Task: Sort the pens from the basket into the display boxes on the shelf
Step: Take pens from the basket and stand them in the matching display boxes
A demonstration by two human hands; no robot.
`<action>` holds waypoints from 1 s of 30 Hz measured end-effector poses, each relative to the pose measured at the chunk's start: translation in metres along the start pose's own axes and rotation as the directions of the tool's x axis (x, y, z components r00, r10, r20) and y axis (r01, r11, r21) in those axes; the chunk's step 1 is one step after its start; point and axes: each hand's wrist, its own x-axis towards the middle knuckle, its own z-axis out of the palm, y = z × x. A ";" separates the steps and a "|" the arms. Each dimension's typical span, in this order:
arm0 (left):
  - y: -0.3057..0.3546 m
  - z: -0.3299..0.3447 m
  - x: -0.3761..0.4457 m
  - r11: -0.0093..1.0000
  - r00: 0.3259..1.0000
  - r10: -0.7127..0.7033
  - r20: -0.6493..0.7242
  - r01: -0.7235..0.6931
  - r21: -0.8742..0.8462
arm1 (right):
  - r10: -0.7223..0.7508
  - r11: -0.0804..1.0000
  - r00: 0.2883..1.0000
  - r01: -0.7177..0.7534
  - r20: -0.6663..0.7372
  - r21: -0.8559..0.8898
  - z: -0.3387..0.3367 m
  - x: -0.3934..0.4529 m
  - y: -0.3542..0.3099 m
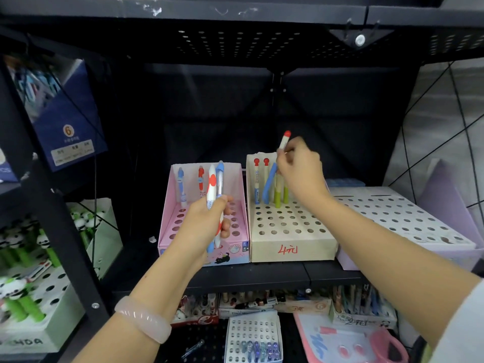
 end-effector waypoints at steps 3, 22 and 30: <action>0.000 -0.003 -0.001 1.000 1.000 0.000 -0.006 0.000 -0.010 | -0.046 0.994 0.996 0.053 0.081 -0.091 0.013 -0.006 0.002; 0.001 -0.015 -0.004 0.998 0.997 0.069 0.037 -0.068 -0.016 | 0.039 0.996 0.969 -0.018 0.245 -0.087 0.031 -0.019 -0.003; -0.003 0.008 -0.005 0.996 0.994 0.089 0.061 -0.091 0.025 | 0.114 0.834 0.864 -0.351 0.490 0.425 0.020 -0.036 -0.040</action>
